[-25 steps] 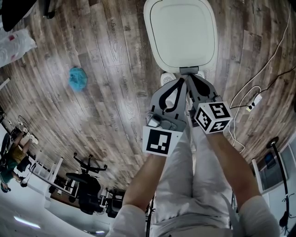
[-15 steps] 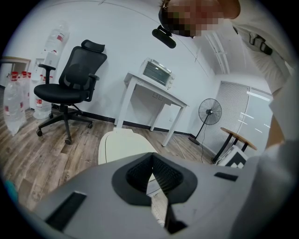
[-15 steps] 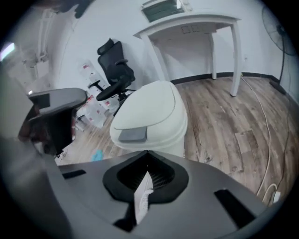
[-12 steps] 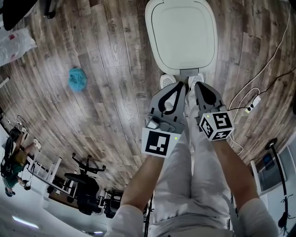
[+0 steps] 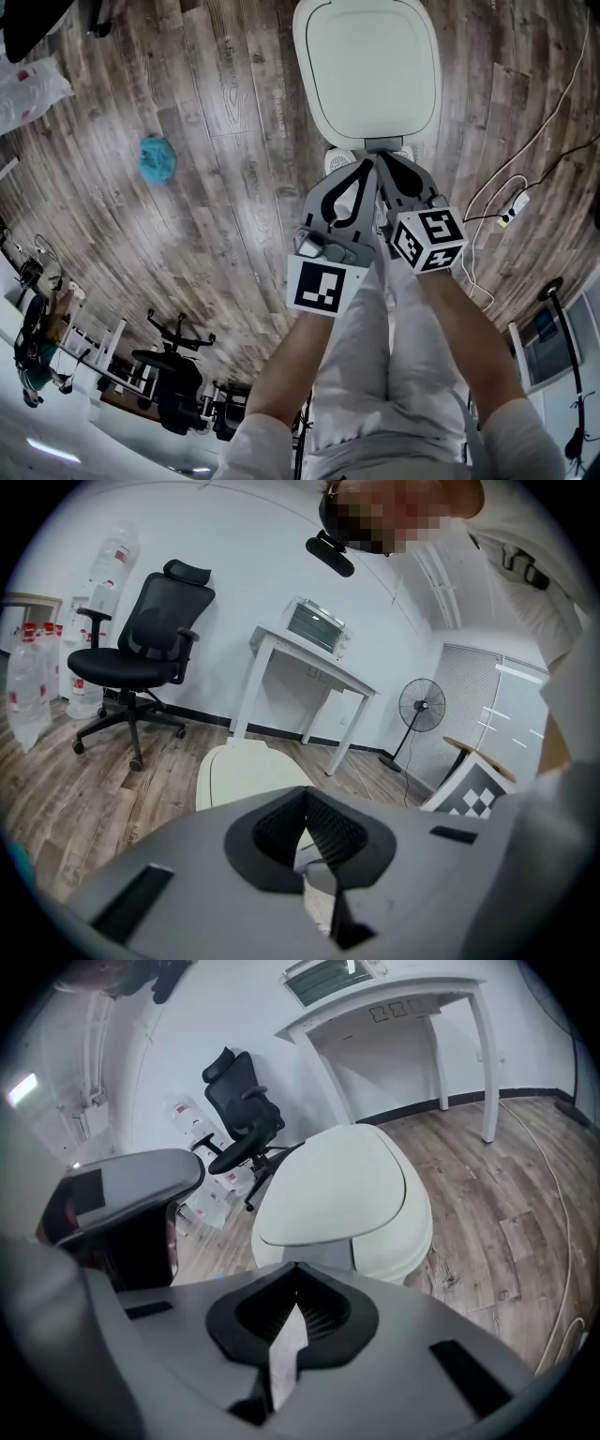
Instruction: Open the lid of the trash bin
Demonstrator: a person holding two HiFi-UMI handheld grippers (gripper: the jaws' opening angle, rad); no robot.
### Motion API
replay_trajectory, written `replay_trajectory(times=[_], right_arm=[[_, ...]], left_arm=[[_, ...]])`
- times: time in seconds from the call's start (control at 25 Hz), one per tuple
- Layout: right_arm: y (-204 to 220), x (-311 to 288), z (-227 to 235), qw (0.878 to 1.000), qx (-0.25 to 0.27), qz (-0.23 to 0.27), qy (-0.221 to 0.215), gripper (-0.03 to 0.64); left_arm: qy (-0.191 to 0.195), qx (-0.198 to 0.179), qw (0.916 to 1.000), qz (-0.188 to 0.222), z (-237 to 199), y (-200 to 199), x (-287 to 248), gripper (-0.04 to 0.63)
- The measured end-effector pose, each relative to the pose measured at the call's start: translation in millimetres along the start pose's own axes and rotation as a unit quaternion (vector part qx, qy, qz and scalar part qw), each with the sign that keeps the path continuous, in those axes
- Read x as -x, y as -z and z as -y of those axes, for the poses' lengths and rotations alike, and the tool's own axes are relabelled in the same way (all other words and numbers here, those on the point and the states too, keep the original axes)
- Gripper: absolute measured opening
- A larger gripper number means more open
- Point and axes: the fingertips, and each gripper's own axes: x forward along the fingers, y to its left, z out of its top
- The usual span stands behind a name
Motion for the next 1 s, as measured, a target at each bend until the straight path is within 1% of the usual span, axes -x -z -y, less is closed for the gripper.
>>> replay_trajectory(times=[0.16,0.32,0.52,0.72,1.0], right_arm=[[2.4,0.6,3.6,1.000,-0.029,-0.001,0.004,0.015],[4.8,0.2,5.4,0.999,-0.047,-0.002,0.012,0.015],[4.1,-1.5,5.3,0.998,-0.058,-0.003,0.016,0.015],[4.7,-1.0,5.7,0.998,-0.061,-0.004,0.021,0.015],[6.1,-1.2,6.3,0.997,-0.066,0.002,0.028,0.015]], left_arm=[[-0.001,0.001,1.0000,0.001,-1.1,-1.2,-0.5,-0.002],[-0.001,-0.002,1.0000,0.002,-2.8,-1.9,-1.4,-0.002],[-0.006,0.006,1.0000,0.005,-7.0,-2.2,-1.8,-0.002],[-0.002,0.003,1.0000,0.003,-5.9,-2.8,-1.9,-0.002],[-0.006,0.006,0.9999,0.008,-9.7,-4.4,-1.0,-0.002]])
